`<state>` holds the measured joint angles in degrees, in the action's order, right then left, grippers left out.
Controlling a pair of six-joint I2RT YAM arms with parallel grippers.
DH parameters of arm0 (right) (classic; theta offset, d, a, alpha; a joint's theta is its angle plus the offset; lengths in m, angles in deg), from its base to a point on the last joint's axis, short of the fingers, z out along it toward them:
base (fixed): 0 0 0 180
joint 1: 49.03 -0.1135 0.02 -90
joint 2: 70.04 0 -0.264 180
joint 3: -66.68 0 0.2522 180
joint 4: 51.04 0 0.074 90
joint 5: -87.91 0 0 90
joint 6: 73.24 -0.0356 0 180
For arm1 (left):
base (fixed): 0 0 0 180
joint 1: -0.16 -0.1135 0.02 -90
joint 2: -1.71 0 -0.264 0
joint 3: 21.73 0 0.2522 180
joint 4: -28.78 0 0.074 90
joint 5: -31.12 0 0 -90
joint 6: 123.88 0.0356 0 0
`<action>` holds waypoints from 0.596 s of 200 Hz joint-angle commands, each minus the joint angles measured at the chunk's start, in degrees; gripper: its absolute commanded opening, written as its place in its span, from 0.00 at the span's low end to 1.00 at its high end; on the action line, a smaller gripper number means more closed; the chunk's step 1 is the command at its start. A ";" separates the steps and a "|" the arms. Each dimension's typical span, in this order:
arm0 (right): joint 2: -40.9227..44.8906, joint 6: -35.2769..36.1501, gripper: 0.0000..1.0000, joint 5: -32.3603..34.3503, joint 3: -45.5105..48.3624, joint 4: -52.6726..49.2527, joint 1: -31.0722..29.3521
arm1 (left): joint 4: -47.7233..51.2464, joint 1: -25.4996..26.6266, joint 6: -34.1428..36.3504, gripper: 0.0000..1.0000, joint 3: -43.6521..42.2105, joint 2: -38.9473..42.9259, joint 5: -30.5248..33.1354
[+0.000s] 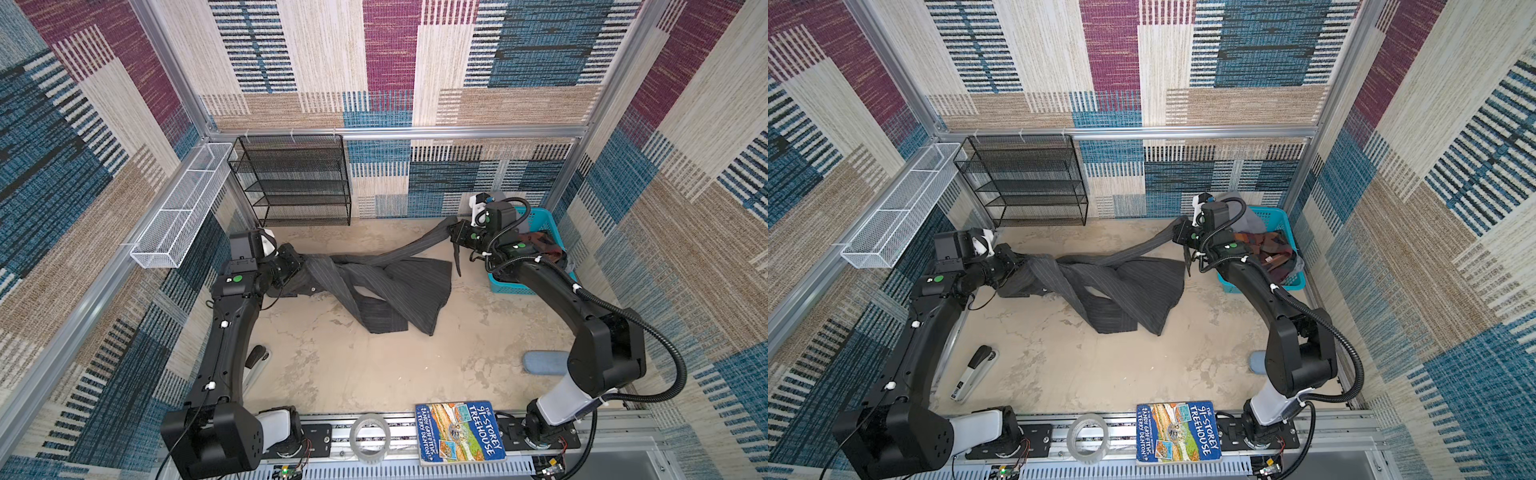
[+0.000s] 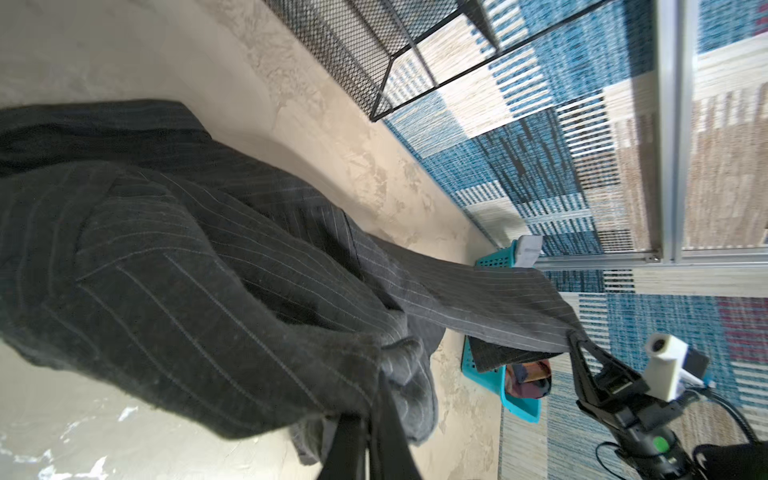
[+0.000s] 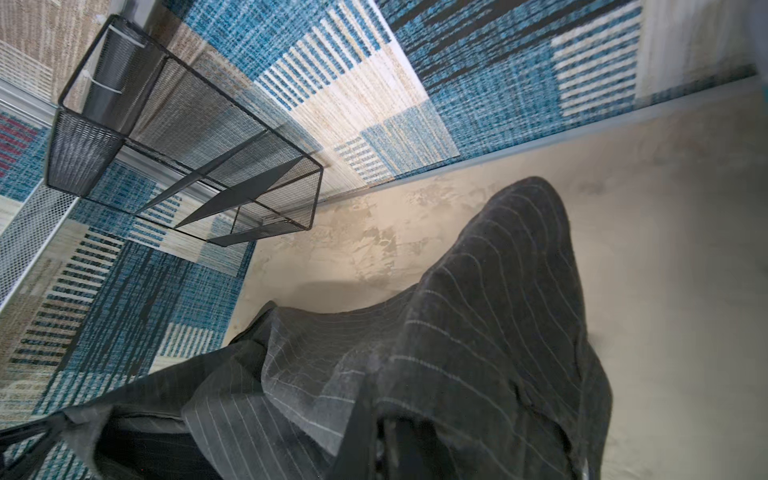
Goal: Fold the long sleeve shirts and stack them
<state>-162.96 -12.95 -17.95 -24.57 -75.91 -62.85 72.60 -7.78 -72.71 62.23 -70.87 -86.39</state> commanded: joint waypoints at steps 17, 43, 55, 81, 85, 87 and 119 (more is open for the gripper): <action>-3.16 3.25 0.08 0.62 -3.26 -1.89 2.39 | -0.35 -0.84 2.73 0.00 -0.70 0.11 -5.19; -10.67 3.82 0.15 -0.69 -9.12 -2.49 2.90 | -3.69 -0.76 0.86 0.00 -8.88 2.23 -8.44; -15.83 4.20 0.26 -1.10 -13.63 -3.86 3.31 | -5.94 -0.67 -0.50 0.00 -13.02 3.46 -8.89; -20.84 4.92 0.44 -1.29 -19.42 -9.80 2.38 | -8.55 -0.45 -1.87 0.00 -18.14 5.14 -9.04; -19.84 5.01 0.48 -0.77 -18.21 -9.64 1.82 | -8.54 -0.45 -1.65 0.00 -18.39 5.16 -8.95; -19.22 5.06 0.49 -0.41 -17.45 -9.63 1.44 | -8.53 -0.44 -1.68 0.00 -18.46 5.23 -8.94; -7.43 7.04 0.64 10.20 -4.50 -13.76 -7.97 | -7.84 -0.32 -0.49 0.00 -17.24 4.55 -8.51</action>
<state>-178.05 -7.95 -14.80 -35.98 -85.81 -65.06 67.14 -8.05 -73.15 43.96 -66.10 -93.91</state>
